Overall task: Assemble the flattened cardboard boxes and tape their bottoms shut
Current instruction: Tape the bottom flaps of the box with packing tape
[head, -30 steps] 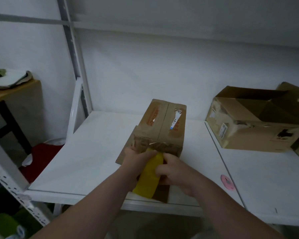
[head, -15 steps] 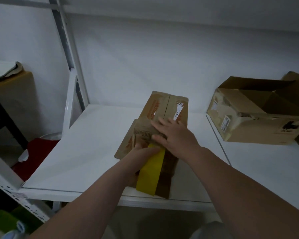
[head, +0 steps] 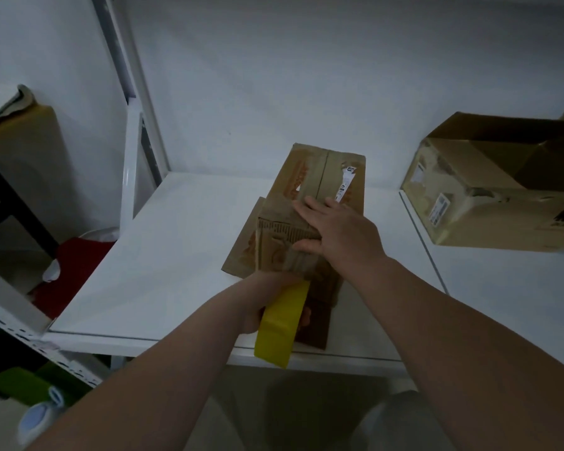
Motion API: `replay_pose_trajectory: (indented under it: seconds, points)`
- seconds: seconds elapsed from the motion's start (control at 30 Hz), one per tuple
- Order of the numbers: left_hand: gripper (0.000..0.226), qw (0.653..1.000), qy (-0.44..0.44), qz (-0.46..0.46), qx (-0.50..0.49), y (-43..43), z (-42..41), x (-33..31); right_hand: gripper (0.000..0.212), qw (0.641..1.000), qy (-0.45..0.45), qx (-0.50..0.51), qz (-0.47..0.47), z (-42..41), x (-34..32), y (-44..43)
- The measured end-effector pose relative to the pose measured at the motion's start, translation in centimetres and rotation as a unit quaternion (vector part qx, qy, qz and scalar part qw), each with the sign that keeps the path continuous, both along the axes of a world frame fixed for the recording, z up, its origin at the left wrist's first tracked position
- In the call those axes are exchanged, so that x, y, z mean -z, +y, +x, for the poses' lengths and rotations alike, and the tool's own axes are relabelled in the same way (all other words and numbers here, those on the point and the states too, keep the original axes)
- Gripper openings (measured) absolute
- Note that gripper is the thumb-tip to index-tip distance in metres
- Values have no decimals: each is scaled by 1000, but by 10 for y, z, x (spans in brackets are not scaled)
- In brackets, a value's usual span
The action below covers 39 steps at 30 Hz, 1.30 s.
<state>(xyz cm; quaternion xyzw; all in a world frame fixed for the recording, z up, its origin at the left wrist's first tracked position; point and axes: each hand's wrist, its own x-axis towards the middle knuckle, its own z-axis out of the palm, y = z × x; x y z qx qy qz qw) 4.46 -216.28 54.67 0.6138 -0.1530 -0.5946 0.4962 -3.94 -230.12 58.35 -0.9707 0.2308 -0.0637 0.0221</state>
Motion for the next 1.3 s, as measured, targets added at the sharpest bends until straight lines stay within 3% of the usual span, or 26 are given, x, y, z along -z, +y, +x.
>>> replay_pose_trajectory:
  seconds: [0.07,0.37,0.57,0.67,0.87,1.0,1.13,1.17,1.3]
  points:
    - [16,1000,8,-17,-2,3,0,3,78,1000,7,9,-9,1,-1,1]
    - [15,998,55,-12,3,3,2,3,94,998,12,23,-64,5,5,9]
    - [26,999,32,21,2,-7,8,2,95,997,7,21,-72,5,6,13]
    - [21,999,16,48,-2,-11,8,-2,97,997,19,19,-76,5,4,14]
    - [21,997,42,6,-61,-18,-9,8,101,996,37,-3,-79,-2,-6,12]
    - [21,993,25,-5,-112,-27,-22,8,91,1000,-9,-11,-14,-18,-4,6]
    - [16,990,-1,0,-141,-37,-38,8,51,960,-243,117,70,-62,19,-1]
    - [14,989,-1,0,-146,-40,-42,8,44,947,-264,166,76,-74,27,-5]
    - [10,984,-7,-14,-179,-50,-54,8,31,917,-166,338,131,-117,58,-33]
